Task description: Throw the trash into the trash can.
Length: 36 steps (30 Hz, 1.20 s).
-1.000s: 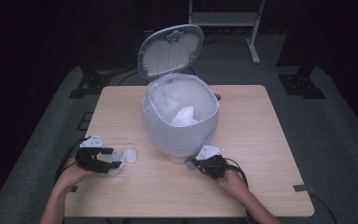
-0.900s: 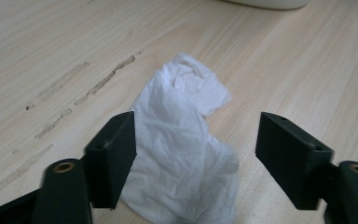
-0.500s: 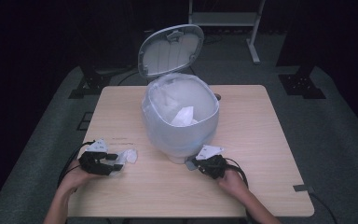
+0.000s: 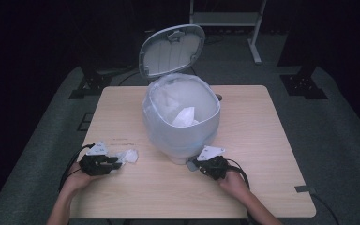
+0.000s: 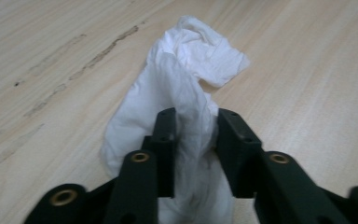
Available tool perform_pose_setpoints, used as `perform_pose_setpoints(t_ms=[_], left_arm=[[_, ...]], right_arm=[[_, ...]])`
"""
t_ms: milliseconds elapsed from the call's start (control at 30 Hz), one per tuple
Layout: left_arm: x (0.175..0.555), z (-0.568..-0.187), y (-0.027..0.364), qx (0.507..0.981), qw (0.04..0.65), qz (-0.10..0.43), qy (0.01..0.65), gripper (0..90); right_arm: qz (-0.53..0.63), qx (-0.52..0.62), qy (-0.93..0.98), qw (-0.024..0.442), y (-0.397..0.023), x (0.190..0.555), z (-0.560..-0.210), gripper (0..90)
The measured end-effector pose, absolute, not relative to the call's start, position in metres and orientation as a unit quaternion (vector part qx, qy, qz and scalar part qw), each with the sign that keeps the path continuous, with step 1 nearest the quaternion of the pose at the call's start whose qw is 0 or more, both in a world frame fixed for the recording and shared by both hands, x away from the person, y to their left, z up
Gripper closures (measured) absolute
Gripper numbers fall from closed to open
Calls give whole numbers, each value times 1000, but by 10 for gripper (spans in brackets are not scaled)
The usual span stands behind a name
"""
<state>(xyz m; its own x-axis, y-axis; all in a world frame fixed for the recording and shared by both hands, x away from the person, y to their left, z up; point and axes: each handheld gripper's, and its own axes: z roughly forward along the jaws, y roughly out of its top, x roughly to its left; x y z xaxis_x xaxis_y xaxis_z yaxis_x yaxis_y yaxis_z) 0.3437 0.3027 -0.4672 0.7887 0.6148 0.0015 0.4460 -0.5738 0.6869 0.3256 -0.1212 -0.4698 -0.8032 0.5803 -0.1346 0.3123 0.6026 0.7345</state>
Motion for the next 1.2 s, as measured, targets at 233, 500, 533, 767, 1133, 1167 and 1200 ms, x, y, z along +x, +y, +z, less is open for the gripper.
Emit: perform_pose_setpoints(t_ms=[233,500,533,767,1133,1167,1200], left_arm=[[344,-465,302,873,344,108,330,831],[342,-462,301,872,338,89,343,851],[342,-461,301,871,339,89,343,851],[334,-450,297,872,350,83,333,854],[320,-423,290,869,379,76,310,853],[320,-421,289,870,380,76,306,853],[319,-419,288,868,381,76,308,853]], right_arm=[[368,256,875,180,-122,326,-470,883],[368,255,876,180,-122,326,-470,883],[368,255,876,180,-122,326,-470,883],[369,256,876,178,-122,326,-470,883],[368,254,876,180,-122,327,-470,882],[368,257,876,177,-122,327,-470,883],[368,257,876,177,-122,327,-470,883]])
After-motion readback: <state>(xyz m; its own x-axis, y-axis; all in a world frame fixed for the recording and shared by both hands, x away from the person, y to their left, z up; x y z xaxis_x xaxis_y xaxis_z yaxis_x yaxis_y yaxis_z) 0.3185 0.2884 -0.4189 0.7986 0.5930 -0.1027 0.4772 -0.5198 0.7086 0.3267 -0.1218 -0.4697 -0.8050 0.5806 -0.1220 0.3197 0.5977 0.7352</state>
